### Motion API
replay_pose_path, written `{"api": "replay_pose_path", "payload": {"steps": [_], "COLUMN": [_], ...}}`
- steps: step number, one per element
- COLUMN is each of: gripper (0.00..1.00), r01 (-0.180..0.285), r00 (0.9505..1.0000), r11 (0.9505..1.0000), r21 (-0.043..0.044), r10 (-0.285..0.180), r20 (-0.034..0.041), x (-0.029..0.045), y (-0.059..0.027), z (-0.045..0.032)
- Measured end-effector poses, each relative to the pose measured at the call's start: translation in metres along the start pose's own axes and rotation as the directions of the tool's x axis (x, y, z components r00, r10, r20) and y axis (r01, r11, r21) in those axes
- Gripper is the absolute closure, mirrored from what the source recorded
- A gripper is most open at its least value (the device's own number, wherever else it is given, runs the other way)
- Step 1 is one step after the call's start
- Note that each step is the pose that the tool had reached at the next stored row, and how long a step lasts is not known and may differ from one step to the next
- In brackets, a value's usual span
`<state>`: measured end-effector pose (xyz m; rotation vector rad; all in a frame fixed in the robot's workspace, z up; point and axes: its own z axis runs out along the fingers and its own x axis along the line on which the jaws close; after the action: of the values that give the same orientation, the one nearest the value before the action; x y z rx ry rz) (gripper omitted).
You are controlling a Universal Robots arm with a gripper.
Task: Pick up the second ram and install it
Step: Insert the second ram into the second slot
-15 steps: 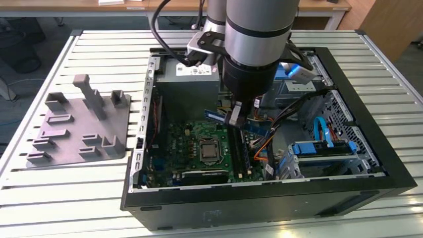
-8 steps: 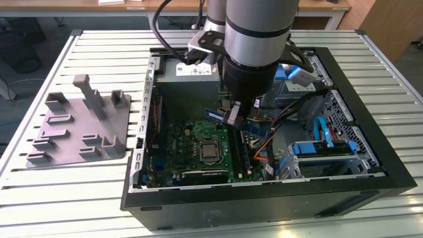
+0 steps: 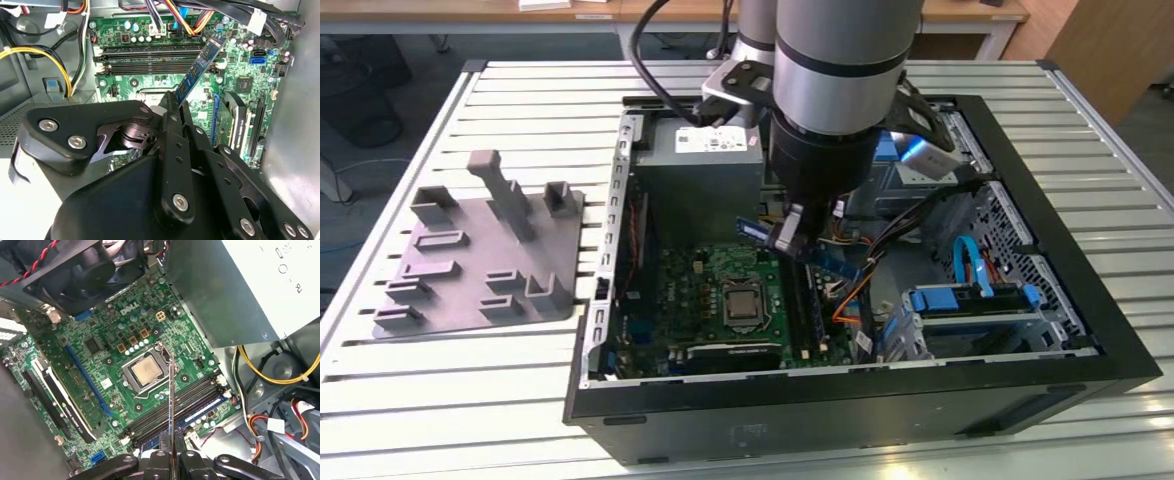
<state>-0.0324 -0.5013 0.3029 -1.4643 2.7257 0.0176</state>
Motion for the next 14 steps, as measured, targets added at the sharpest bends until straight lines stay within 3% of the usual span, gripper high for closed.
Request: {"api": "replay_pose_path", "payload": {"steps": [14], "gripper": [0.86], "r01": [-0.089], "r00": [0.9961], "r11": [0.9961], "r21": [0.0042], "r10": [0.089], "r20": [-0.0009], "x": [0.0000], "y": [0.0000], "z": [0.0010]}}
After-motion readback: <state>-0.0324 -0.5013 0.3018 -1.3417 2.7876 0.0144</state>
